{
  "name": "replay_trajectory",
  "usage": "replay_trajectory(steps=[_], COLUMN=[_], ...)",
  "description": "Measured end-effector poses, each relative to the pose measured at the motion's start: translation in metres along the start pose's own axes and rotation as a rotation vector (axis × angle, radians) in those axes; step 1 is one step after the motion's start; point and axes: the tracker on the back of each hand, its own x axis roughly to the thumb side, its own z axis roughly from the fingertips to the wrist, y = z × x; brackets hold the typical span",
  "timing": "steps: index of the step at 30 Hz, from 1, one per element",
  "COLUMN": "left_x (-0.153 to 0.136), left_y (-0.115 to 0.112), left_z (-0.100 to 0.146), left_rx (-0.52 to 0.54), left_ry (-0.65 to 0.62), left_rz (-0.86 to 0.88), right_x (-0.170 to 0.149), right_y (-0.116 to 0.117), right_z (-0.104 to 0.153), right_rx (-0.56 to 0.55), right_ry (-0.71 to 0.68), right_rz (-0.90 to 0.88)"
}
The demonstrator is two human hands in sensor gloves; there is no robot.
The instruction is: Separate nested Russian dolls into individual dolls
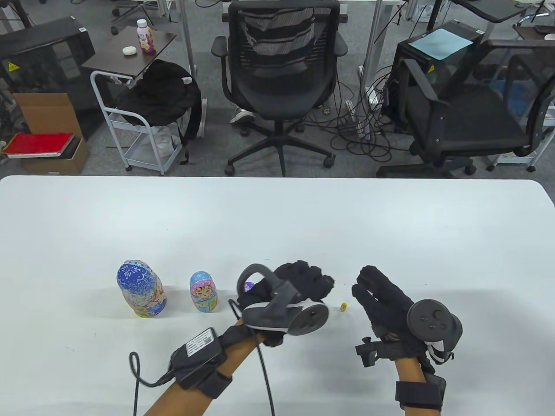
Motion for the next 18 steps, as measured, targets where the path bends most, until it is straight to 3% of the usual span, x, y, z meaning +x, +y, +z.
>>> replay_trajectory(steps=[5, 10, 13, 15, 18], left_x=[-0.04, -0.074, -0.085, -0.088, -0.09], left_y=[-0.012, -0.043, -0.06, -0.062, -0.064], left_z=[0.086, 0.145, 0.168, 0.17, 0.176], left_rx=[0.064, 0.115, 0.195, 0.135, 0.14], left_ry=[0.127, 0.279, 0.33, 0.325, 0.35], left_rz=[0.033, 0.163, 0.165, 0.204, 0.164], right_x=[0.017, 0.032, 0.041, 0.045, 0.051], right_y=[0.025, 0.05, 0.066, 0.072, 0.081], right_z=[0.001, 0.01, 0.011, 0.011, 0.015], right_rx=[0.102, 0.216, 0.258, 0.279, 0.303], right_ry=[-0.099, -0.18, -0.224, -0.237, -0.255], right_rz=[0.109, 0.181, 0.262, 0.289, 0.336])
